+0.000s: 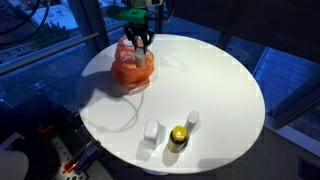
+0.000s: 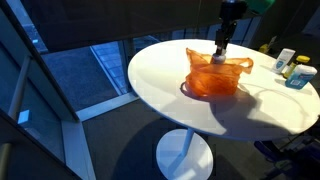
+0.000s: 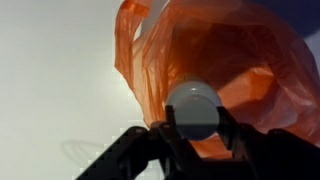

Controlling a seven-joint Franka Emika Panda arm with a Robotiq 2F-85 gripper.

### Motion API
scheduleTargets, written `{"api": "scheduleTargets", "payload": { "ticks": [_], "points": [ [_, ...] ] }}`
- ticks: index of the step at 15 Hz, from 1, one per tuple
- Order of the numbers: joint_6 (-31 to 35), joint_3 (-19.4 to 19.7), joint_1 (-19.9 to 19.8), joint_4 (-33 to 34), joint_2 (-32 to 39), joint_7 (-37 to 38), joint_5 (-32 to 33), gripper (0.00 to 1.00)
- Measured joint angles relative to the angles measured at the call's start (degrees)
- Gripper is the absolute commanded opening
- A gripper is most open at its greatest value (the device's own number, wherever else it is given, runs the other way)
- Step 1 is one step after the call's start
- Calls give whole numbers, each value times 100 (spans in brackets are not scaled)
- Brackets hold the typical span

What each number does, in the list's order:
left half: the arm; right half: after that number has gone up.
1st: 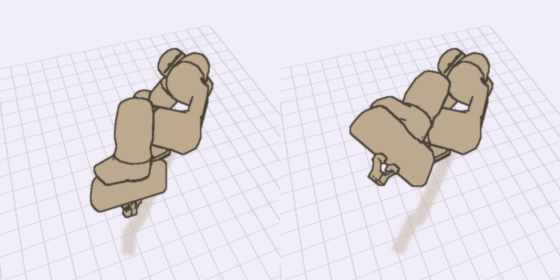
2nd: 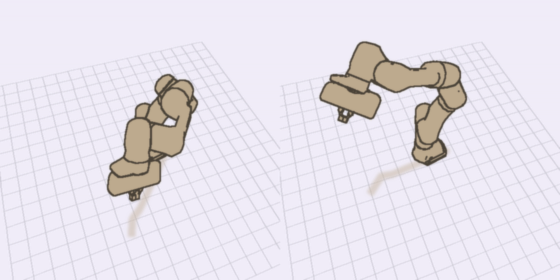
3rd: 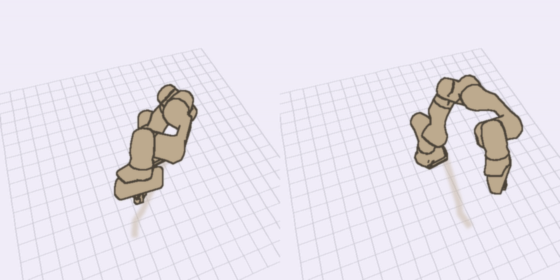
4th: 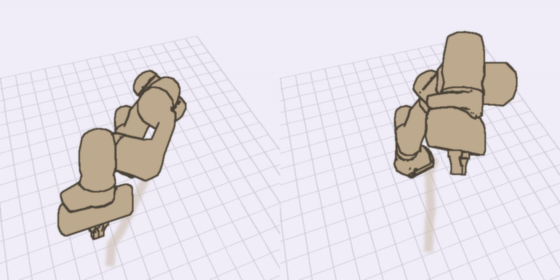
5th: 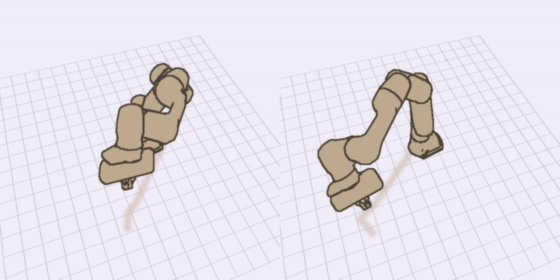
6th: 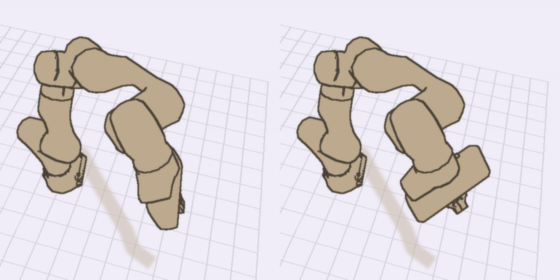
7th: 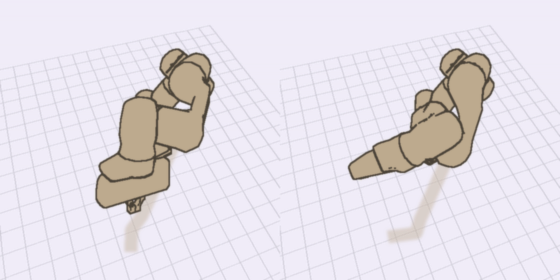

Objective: Pick up the white medicine bottle and put it in the orange plastic

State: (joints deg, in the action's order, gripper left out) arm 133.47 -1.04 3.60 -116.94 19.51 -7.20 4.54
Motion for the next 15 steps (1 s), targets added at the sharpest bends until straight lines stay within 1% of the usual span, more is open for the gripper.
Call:
{"api": "scheduleTargets", "payload": {
  "ticks": [7,8,9,10,11,12,14,15],
  "points": [
    [14,0,4,-7,210,127,177,19],
    [15,1,4,-7,237,135,178,28],
    [15,2,4,-7,261,139,178,69],
    [15,2,4,-7,280,143,178,72],
    [15,2,4,-7,290,146,178,77],
    [15,2,4,-7,292,146,178,85],
    [15,2,4,-6,289,146,178,99],
    [15,2,4,-5,280,146,178,100]
  ]
}}
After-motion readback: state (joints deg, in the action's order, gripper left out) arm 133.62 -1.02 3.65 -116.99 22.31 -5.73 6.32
